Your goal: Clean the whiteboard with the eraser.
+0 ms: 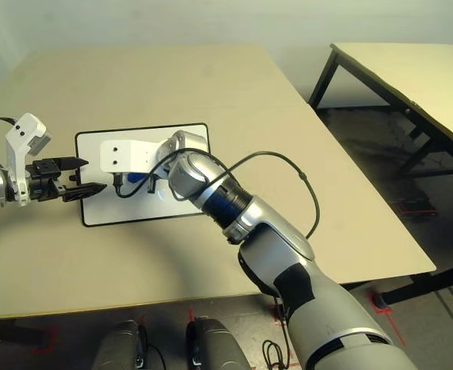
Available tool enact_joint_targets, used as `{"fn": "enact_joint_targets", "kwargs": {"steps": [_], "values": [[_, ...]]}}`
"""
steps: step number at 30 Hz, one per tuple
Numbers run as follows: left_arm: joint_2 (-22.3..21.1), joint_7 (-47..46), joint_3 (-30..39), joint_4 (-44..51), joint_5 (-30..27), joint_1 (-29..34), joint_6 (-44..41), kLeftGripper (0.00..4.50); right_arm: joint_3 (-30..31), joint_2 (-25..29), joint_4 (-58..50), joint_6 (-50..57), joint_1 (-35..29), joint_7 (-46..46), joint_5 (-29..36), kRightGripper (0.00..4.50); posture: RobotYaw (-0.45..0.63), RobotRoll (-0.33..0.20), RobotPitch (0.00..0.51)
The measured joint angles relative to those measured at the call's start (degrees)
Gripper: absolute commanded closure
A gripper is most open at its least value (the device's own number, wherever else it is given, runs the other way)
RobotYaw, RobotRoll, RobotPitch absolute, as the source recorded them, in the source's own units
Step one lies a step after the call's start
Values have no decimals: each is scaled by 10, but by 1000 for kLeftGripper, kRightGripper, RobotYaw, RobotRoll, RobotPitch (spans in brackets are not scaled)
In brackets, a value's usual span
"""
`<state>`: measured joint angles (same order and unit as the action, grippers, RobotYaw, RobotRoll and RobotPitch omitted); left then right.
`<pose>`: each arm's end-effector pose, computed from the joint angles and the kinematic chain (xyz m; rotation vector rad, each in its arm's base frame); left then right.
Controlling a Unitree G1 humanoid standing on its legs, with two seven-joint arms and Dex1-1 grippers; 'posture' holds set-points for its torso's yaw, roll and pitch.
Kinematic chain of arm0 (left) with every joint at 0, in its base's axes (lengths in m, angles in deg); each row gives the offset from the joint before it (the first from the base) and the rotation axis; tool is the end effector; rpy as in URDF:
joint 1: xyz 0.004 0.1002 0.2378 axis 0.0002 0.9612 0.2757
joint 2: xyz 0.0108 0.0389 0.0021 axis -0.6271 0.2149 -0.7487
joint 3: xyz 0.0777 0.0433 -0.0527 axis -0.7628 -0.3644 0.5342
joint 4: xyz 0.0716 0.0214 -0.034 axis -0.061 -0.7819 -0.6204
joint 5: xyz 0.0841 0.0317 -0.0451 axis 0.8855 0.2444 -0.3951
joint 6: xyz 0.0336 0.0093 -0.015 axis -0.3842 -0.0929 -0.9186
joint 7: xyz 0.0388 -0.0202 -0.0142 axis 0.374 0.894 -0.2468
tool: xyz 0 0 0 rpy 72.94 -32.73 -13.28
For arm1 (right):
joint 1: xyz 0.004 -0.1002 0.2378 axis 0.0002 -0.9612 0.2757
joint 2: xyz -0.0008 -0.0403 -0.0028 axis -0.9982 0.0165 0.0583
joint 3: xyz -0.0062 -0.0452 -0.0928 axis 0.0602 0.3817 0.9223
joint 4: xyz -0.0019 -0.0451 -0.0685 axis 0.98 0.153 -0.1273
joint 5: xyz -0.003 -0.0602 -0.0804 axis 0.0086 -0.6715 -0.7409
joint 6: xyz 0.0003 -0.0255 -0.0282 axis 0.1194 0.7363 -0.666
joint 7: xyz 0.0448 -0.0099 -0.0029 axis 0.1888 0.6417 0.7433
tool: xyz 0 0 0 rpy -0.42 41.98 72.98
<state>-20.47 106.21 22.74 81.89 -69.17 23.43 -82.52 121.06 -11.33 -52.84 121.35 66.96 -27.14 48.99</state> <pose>0.2594 0.2709 0.2074 0.3328 0.3260 -0.7746 0.3114 -0.0240 0.2136 -1.1640 0.3742 1.0520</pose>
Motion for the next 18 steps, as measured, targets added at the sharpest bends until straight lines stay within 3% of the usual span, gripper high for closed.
{"fn": "enact_joint_targets", "kwargs": {"steps": [12, 18], "values": [[2, 1, -1, -1, 1, -1, 0, 0, -41, -37, 115, -29, 64, -31, 3, 3953, 21, 0, 85], [5, 0, -1, -1, 1, -1, 0, 0, -39, -12, 50, -5, 28, -14, -2, 3953, 22, 0, 83]]}}
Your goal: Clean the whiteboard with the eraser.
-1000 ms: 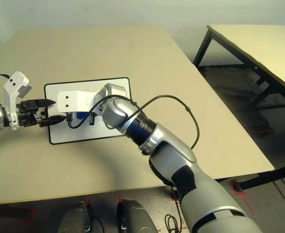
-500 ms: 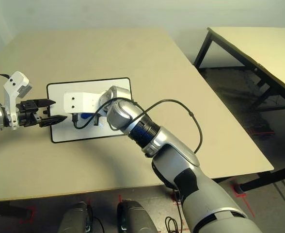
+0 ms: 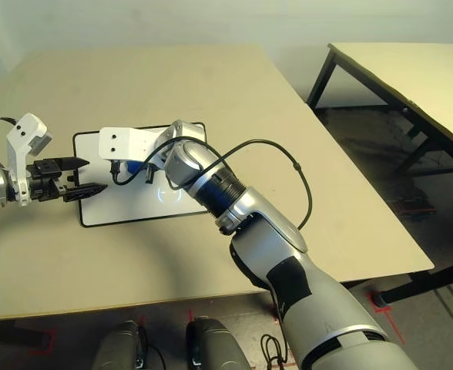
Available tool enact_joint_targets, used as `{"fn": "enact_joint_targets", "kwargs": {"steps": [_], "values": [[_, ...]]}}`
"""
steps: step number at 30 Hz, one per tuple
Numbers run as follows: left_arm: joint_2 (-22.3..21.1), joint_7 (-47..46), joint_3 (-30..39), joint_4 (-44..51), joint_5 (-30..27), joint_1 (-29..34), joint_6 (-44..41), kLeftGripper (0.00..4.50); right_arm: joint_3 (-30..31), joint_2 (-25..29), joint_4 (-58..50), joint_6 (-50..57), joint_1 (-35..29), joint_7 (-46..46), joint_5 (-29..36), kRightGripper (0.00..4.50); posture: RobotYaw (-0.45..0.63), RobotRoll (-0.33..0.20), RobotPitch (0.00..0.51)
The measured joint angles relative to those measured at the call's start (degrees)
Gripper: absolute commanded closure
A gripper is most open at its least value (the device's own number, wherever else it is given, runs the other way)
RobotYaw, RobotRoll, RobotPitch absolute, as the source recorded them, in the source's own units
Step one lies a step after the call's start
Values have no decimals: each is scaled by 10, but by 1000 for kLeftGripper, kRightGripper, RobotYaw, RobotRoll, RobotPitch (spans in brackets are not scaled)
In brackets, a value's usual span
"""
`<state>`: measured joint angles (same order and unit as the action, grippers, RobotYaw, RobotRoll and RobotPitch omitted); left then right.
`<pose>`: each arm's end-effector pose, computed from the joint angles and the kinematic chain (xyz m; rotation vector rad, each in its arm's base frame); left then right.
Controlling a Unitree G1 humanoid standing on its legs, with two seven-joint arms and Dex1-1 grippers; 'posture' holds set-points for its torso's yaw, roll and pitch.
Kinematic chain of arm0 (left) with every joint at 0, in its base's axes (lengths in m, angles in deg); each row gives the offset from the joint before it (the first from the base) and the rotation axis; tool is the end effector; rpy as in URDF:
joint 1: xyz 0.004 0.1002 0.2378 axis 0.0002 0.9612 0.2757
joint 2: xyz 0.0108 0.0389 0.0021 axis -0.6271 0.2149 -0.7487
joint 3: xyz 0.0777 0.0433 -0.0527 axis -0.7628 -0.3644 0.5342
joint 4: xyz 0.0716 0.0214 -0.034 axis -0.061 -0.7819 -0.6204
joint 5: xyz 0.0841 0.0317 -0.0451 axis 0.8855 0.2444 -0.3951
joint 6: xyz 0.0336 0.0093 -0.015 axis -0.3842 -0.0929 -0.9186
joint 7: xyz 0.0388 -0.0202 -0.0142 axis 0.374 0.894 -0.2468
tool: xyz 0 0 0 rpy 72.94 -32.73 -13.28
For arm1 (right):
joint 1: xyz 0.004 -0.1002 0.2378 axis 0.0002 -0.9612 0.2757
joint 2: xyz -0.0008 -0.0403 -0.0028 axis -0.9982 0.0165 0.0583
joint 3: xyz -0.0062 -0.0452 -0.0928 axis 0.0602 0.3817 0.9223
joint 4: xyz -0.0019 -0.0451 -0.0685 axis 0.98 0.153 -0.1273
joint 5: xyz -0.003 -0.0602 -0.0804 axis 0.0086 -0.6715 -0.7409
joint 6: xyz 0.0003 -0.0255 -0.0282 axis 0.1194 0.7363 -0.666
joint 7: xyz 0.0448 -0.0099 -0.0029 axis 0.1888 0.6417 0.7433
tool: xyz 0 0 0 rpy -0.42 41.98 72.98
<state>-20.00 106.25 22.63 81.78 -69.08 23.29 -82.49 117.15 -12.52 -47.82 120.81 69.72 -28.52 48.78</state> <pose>0.2603 0.2696 0.2064 0.3278 0.3240 -0.7798 0.3221 -0.0283 0.2257 -1.1145 0.3697 0.9868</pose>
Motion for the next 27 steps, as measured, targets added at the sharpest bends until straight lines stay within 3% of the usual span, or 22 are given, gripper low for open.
{"fn": "enact_joint_targets", "kwargs": {"steps": [4, 11, 15, 27], "values": [[1, 0, 0, 0, 0, 0, 0, 0, 3, 7, -13, 14, -8, 12, 1, 3953, 6, 0, 84], [4, 3, -7, -10, 2, -7, 2, 0, -51, -7, 123, -24, 80, -44, 7, 3954, -13, 0, 84], [7, 7, -16, -14, 3, -16, 6, 0, -62, -17, 140, -27, 86, -57, 9, 3954, -23, 0, 85], [12, 16, -30, -35, 5, -33, 14, 0, -62, 87, -65, 68, -44, -15, 8, 3954, -58, 0, 84]]}}
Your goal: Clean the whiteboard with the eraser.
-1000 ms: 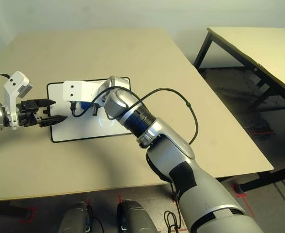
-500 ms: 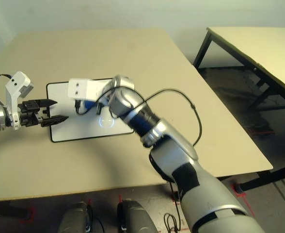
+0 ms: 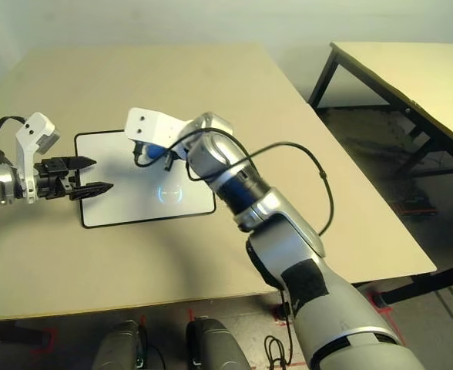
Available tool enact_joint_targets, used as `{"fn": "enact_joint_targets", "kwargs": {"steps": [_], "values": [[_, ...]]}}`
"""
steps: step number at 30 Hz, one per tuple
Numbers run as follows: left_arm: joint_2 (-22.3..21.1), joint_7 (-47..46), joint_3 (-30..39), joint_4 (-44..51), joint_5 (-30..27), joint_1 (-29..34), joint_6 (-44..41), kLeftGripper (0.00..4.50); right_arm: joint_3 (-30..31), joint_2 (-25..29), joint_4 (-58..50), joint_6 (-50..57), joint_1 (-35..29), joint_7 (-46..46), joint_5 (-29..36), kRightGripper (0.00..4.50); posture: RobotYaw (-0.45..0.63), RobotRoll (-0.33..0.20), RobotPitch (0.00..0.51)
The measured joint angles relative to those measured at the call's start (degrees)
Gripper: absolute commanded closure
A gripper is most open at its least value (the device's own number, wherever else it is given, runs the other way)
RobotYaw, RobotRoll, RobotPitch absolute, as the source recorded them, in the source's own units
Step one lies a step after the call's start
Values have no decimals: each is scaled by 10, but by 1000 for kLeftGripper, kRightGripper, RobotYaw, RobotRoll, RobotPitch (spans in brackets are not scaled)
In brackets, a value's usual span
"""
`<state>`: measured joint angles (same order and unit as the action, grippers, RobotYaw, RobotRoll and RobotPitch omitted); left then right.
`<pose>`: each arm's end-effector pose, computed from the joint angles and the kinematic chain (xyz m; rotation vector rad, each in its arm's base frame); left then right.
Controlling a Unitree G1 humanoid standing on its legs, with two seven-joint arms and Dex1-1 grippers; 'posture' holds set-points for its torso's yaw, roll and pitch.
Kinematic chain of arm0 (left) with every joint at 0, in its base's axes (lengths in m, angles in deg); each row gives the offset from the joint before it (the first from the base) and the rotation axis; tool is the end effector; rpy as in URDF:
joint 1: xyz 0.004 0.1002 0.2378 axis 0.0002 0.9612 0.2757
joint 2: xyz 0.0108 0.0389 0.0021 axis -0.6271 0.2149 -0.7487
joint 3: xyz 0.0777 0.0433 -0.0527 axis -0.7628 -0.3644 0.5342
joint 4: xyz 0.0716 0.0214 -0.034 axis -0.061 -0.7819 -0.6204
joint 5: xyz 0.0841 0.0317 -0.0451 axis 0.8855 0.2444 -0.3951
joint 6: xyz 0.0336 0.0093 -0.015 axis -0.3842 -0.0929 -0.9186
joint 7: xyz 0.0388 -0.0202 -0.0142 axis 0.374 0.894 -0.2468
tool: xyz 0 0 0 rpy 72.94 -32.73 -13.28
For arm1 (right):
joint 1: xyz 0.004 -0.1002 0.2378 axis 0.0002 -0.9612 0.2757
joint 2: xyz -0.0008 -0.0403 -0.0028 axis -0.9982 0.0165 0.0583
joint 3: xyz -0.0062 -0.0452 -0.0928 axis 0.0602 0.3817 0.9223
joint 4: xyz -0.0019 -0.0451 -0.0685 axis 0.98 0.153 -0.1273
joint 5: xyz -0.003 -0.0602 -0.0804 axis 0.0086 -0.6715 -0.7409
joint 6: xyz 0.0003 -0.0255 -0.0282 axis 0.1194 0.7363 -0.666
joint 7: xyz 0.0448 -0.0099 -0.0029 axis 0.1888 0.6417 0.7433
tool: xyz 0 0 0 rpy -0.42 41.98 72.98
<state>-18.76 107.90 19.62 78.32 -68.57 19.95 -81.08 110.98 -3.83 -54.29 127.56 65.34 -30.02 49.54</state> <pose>0.2713 0.2626 0.2053 0.3235 0.3272 -0.8312 0.3270 -0.0842 0.2300 -0.9820 0.4411 0.7891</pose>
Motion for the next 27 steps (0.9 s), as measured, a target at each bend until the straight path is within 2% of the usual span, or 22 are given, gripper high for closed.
{"fn": "enact_joint_targets", "kwargs": {"steps": [3, 6, 16, 19, 21, 23, 25, 27], "values": [[1, 4, -6, -9, 0, -5, 4, 0, 5, 24, -50, 38, -32, 7, -1, 3954, -63, 0, 83], [2, 6, -12, -12, 1, -12, 8, 0, 12, 26, -72, 64, -41, 8, -1, 3954, -67, 0, 84], [1, 11, -13, -22, 1, -15, 14, 0, 21, 16, -111, 104, -61, -1, 4, 3954, -53, 0, 88], [12, -2, -8, -23, 2, -16, 30, 0, -1, -1, -107, 118, -61, -19, 20, 3954, -45, 0, 87], [43, -32, 15, -40, 2, -27, 70, 0, -56, -28, -96, 136, -50, -46, 44, 3954, -43, 0, 84], [72, -73, 44, -60, 5, -51, 126, 0, -126, -46, -90, 146, -9, -85, 66, 3954, -43, 0, 83], [100, -127, 85, -80, 9, -74, 193, 0, -213, -48, -89, 147, 43, -136, 82, 3954, -40, 0, 80], [123, -183, 132, -96, 12, -85, 263, 0, -289, -37, -98, 155, 68, -185, 91, 3954, -39, 0, 79]]}}
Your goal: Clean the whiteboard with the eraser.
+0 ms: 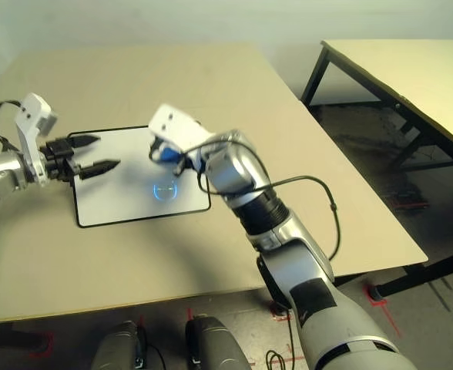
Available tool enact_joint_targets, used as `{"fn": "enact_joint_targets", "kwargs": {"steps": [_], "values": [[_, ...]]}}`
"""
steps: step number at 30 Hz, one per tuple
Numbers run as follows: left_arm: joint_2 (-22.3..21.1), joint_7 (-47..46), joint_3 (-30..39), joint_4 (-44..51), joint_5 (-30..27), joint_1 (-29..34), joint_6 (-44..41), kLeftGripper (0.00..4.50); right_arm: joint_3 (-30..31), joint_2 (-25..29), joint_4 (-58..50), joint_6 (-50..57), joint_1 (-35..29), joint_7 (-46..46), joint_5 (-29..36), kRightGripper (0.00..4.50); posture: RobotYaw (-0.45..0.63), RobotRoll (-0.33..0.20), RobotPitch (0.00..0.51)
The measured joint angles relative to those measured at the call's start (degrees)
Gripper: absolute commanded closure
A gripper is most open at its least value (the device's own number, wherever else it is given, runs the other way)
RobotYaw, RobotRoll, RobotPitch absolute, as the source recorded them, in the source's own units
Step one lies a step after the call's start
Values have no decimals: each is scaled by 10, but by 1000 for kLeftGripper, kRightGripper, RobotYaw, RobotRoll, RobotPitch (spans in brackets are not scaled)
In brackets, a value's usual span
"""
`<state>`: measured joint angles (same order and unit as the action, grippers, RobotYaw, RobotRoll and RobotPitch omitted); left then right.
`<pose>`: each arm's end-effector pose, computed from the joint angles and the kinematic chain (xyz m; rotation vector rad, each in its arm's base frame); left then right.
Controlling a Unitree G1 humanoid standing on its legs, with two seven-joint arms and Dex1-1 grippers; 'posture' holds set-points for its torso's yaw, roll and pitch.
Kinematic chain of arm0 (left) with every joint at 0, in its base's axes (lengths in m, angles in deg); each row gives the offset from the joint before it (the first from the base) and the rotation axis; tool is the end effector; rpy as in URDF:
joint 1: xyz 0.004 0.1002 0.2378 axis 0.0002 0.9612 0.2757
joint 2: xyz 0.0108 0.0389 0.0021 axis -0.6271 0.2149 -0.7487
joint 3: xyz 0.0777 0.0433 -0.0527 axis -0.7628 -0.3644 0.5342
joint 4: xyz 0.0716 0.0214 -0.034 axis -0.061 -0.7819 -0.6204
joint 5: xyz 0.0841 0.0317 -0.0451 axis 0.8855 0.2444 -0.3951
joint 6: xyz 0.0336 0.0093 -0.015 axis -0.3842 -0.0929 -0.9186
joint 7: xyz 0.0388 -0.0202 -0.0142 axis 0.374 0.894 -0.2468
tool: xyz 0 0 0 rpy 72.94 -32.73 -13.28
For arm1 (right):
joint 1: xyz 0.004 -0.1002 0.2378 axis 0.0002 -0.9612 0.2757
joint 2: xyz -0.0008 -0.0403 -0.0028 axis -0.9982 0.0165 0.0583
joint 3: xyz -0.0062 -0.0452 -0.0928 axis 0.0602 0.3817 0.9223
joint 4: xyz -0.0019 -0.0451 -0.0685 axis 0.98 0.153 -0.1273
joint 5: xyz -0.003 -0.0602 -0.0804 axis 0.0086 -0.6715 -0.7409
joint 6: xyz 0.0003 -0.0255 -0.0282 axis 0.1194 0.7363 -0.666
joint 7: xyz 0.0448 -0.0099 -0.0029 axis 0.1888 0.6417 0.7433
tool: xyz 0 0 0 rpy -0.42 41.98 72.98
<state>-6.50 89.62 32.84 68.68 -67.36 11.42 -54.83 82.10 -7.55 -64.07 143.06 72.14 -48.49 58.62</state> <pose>0.2887 0.2641 0.2351 0.2450 -0.3402 -0.4685 0.3109 -0.1249 0.3077 -0.3990 0.1281 0.4410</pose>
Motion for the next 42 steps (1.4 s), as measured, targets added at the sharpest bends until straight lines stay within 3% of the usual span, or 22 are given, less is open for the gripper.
{"fn": "enact_joint_targets", "kwargs": {"steps": [5, 9, 11, 15, 20, 27, 32, 36, 42], "values": [[3, -84, 71, -59, 15, 10, 107, 0, -88, 33, -6, 34, -73, -80, 11, 3954, -37, 0, 75], [-5, -127, 114, -163, 32, 69, 185, 0, -138, 32, 18, 46, -224, -136, 20, 3954, -30, 0, 72], [-2, -145, 130, -211, 34, 90, 200, 0, -149, 12, 34, 57, -267, -153, 29, 3954, -27, 0, 74], [19, -159, 128, -253, 35, 111, 230, 0, -152, -21, 45, 42, -273, -183, 53, 3954, -26, 0, 81], [46, -157, 119, -282, 35, 153, 230, 0, -152, -22, 89, -5, -271, -210, 71, 3954, -19, 0, 93], [57, -152, 102, -274, 31, 144, 215, 0, -153, -6, 146, -87, -268, -212, 108, 1632, -20, 0, 102], [59, -157, 98, -268, 31, 123, 212, 0, -176, 22, 180, -342, -269, -174, 156, 31, -20, 0, 103], [58, -173, 100, -268, 33, 113, 226, 0, -219, 70, 283, -553, -250, -184, 179, 31, -25, 0, 100], [45, -202, 130, -319, 28, 109, 258, 0, -250, 122, 479, -716, -246, -201, 195, 31, -13, 0, 74]]}}
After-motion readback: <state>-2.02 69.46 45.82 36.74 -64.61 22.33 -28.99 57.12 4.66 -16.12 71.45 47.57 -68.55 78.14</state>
